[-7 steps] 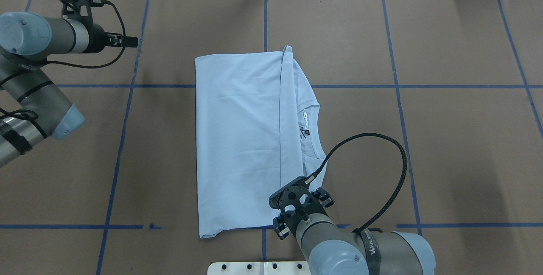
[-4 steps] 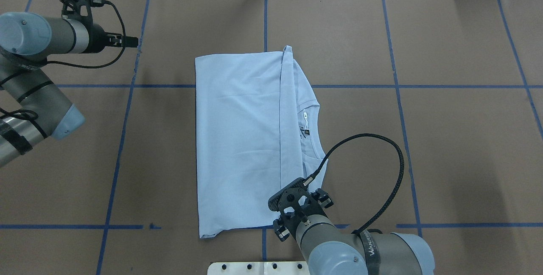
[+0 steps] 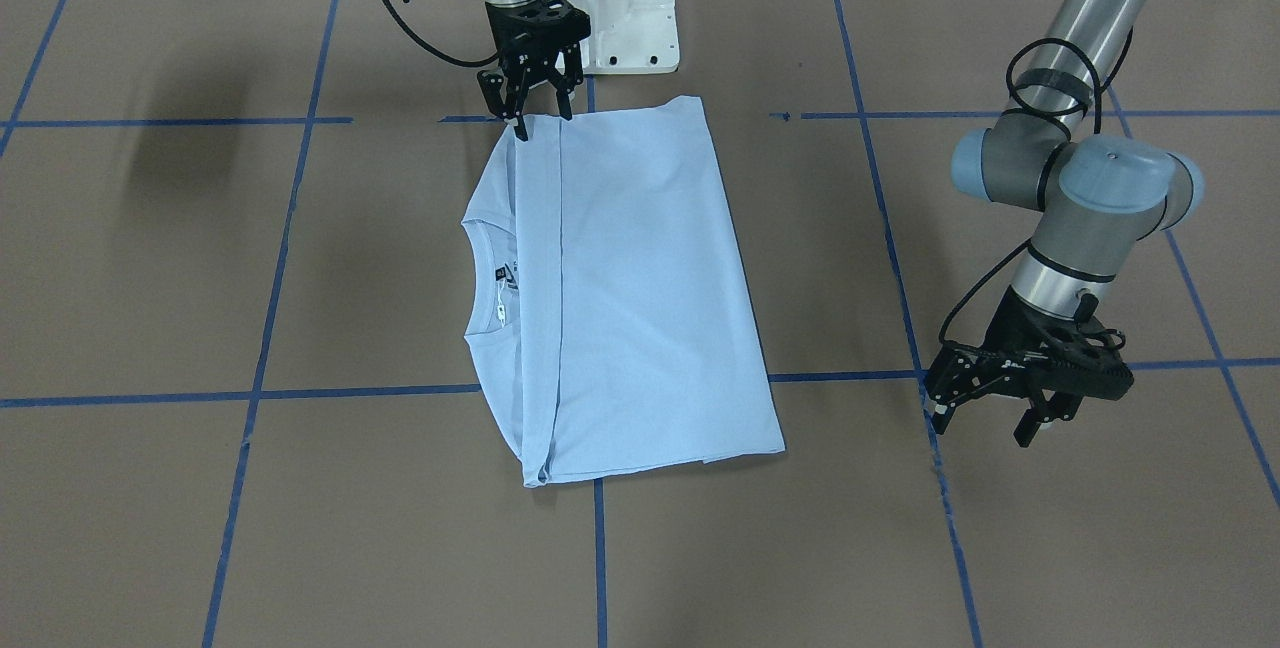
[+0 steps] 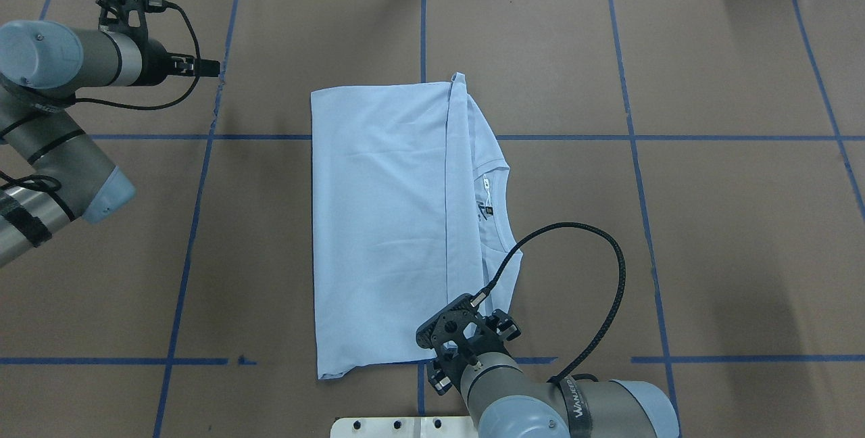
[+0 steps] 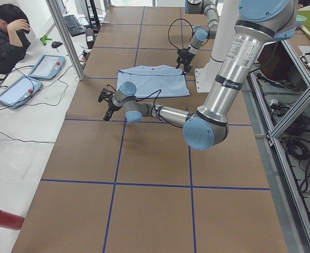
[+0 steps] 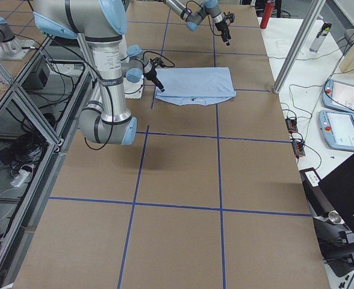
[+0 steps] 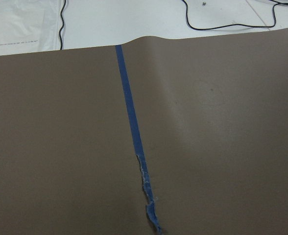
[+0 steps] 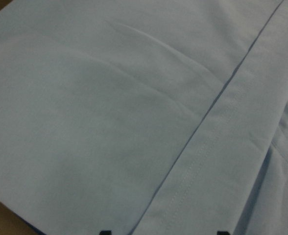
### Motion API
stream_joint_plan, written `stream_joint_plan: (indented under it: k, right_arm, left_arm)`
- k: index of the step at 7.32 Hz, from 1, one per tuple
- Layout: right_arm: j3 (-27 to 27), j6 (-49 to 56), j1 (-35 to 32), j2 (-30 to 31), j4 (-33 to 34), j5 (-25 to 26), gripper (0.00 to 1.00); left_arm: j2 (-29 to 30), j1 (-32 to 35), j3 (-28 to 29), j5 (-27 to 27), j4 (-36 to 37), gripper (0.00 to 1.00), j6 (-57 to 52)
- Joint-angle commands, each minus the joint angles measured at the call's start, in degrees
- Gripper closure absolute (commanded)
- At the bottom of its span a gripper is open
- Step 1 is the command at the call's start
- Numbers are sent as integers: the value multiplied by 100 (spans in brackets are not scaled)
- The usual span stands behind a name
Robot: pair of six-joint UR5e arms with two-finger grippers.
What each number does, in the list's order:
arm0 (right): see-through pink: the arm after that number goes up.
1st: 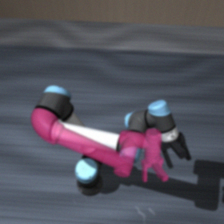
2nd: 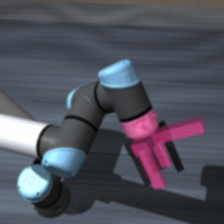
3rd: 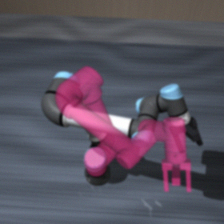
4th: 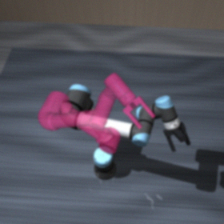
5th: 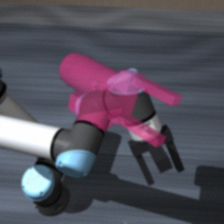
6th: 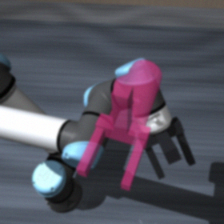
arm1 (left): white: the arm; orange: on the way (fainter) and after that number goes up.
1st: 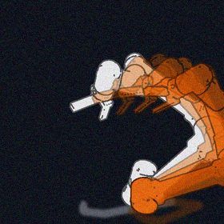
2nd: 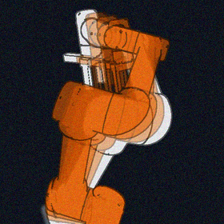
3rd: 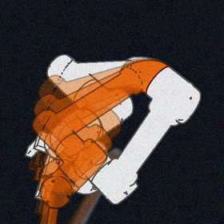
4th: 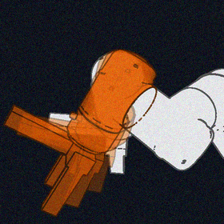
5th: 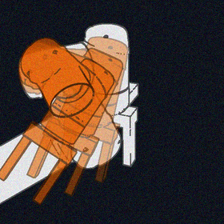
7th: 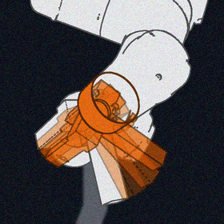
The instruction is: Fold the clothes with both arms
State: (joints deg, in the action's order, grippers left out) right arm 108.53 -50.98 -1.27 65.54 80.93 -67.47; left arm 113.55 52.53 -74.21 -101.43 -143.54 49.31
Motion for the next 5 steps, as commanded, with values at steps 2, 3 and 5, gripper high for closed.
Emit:
stream_joint_plan:
  k: [2,3,5]
  right_arm:
    - [28,9,-4,-86,-7,76,64]
    - [46,9,-13,-86,-7,76,63]
    - [37,0,-13,-77,-7,76,64]
  left_arm:
    - [0,-6,4,0,1,0,-9]
    - [0,-15,3,9,1,0,0]
    - [0,-33,30,0,-77,0,0]
